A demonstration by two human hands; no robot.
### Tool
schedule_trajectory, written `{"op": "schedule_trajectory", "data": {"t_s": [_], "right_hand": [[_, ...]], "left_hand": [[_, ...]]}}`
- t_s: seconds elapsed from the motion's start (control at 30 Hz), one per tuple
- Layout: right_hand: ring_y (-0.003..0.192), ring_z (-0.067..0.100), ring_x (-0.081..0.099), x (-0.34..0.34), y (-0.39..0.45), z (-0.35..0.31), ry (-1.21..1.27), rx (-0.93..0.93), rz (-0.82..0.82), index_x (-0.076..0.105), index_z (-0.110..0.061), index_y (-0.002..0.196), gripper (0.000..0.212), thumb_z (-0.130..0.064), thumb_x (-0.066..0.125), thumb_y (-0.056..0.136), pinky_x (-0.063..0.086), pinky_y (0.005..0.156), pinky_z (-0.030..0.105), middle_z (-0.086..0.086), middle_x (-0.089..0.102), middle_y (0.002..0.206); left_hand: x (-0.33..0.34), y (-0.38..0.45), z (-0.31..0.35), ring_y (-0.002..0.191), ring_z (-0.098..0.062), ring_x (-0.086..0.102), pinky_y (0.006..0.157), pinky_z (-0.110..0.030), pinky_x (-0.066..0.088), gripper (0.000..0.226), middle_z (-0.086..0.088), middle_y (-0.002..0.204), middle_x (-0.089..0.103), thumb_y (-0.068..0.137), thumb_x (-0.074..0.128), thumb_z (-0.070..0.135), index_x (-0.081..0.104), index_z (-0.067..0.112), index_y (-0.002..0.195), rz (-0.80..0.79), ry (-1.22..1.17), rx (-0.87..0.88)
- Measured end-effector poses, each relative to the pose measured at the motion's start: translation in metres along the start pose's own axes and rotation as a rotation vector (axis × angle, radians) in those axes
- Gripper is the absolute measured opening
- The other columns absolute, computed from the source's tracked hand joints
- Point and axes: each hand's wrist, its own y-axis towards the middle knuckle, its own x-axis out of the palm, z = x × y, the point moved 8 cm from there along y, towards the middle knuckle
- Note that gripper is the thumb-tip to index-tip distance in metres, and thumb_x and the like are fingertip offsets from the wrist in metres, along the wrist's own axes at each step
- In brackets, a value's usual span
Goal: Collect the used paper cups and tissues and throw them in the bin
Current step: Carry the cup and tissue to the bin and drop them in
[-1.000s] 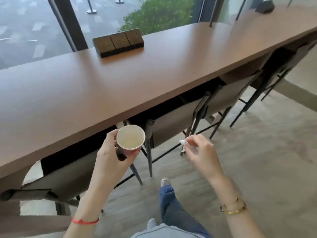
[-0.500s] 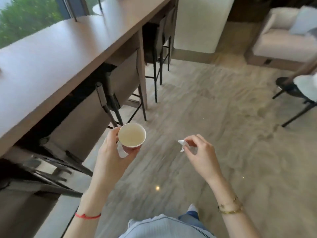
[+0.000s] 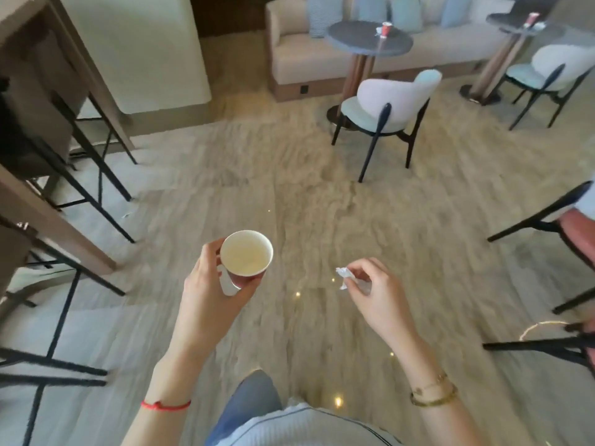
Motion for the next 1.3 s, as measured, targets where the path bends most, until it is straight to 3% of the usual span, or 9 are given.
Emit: {"op": "schedule_trajectory", "data": {"t_s": [0.1, 0.3, 0.47, 0.53, 0.77, 0.87, 1.0, 1.1, 1.3], "right_hand": [[0.08, 0.005, 0.055, -0.029, 0.017, 0.044, -0.016, 0.093, 0.074, 0.061, -0.023, 0.085, 0.02, -0.006, 0.068, 0.08, 0.041, 0.072, 0.014, -0.014, 0.057, 0.083], [0.08, 0.002, 0.057, -0.067, 0.06, 0.134, -0.031, 0.287, 0.187, 0.06, -0.026, 0.088, 0.021, -0.008, 0.07, 0.08, 0.039, 0.07, 0.006, -0.011, 0.06, 0.083], [0.08, -0.004, 0.056, -0.101, 0.131, 0.207, -0.07, 0.407, 0.277, 0.06, -0.025, 0.088, 0.019, -0.01, 0.07, 0.082, 0.038, 0.069, 0.004, -0.012, 0.059, 0.084], [0.08, -0.001, 0.056, -0.121, 0.167, 0.23, -0.077, 0.438, 0.333, 0.062, -0.022, 0.088, 0.018, -0.008, 0.07, 0.081, 0.039, 0.069, 0.005, -0.012, 0.058, 0.084], [0.082, 0.011, 0.059, -0.187, 0.269, 0.305, -0.116, 0.55, 0.482, 0.066, -0.013, 0.09, 0.008, -0.009, 0.069, 0.084, 0.041, 0.072, 0.008, -0.002, 0.063, 0.087], [0.083, 0.007, 0.058, -0.205, 0.3, 0.34, -0.11, 0.604, 0.502, 0.065, -0.015, 0.091, 0.006, -0.012, 0.067, 0.086, 0.043, 0.074, 0.011, -0.002, 0.063, 0.09], [0.085, 0.004, 0.058, -0.227, 0.343, 0.399, -0.125, 0.653, 0.523, 0.067, -0.016, 0.093, 0.005, -0.016, 0.067, 0.088, 0.044, 0.076, 0.011, -0.006, 0.062, 0.092], [0.084, 0.008, 0.058, -0.25, 0.385, 0.453, -0.129, 0.672, 0.526, 0.067, -0.015, 0.093, 0.006, -0.015, 0.067, 0.087, 0.04, 0.076, 0.007, -0.004, 0.063, 0.093], [0.081, 0.007, 0.056, -0.338, 0.486, 0.562, -0.201, 0.668, 0.522, 0.068, -0.014, 0.095, 0.011, -0.011, 0.069, 0.084, 0.038, 0.074, 0.003, -0.002, 0.064, 0.092]], "left_hand": [[0.056, 0.042, 0.024, 0.097, -0.008, 0.06, 0.077, -0.022, 0.046, 0.066, 0.031, 0.108, 0.054, 0.067, 0.084, 0.04, 0.043, 0.035, 0.119, -0.106, -0.016, 0.058], [0.174, 0.137, 0.069, 0.097, -0.011, 0.06, 0.075, -0.023, 0.048, 0.068, 0.015, 0.112, 0.059, 0.067, 0.084, 0.038, 0.045, 0.028, 0.121, -0.301, -0.025, 0.197], [0.274, 0.232, 0.111, 0.097, -0.01, 0.061, 0.075, -0.016, 0.046, 0.068, 0.013, 0.113, 0.06, 0.067, 0.085, 0.037, 0.046, 0.026, 0.122, -0.403, -0.061, 0.288], [0.315, 0.273, 0.133, 0.098, -0.011, 0.062, 0.075, -0.019, 0.047, 0.068, 0.012, 0.113, 0.06, 0.067, 0.085, 0.036, 0.046, 0.026, 0.121, -0.456, -0.065, 0.329], [0.445, 0.385, 0.208, 0.095, -0.012, 0.063, 0.073, -0.023, 0.049, 0.069, 0.015, 0.108, 0.059, 0.066, 0.085, 0.035, 0.047, 0.023, 0.122, -0.618, -0.071, 0.456], [0.498, 0.42, 0.233, 0.094, -0.007, 0.061, 0.071, -0.013, 0.045, 0.068, 0.022, 0.106, 0.056, 0.067, 0.086, 0.031, 0.047, 0.023, 0.123, -0.689, -0.082, 0.483], [0.571, 0.467, 0.256, 0.093, -0.007, 0.059, 0.069, -0.004, 0.042, 0.068, 0.018, 0.106, 0.056, 0.067, 0.085, 0.031, 0.046, 0.022, 0.122, -0.723, -0.1, 0.494], [0.631, 0.503, 0.28, 0.094, -0.007, 0.058, 0.07, -0.007, 0.041, 0.069, 0.017, 0.106, 0.055, 0.067, 0.085, 0.03, 0.047, 0.022, 0.123, -0.725, -0.115, 0.496], [0.757, 0.585, 0.364, 0.091, -0.006, 0.058, 0.067, -0.004, 0.041, 0.07, 0.013, 0.107, 0.057, 0.065, 0.085, 0.034, 0.047, 0.022, 0.122, -0.692, -0.128, 0.531]]}}
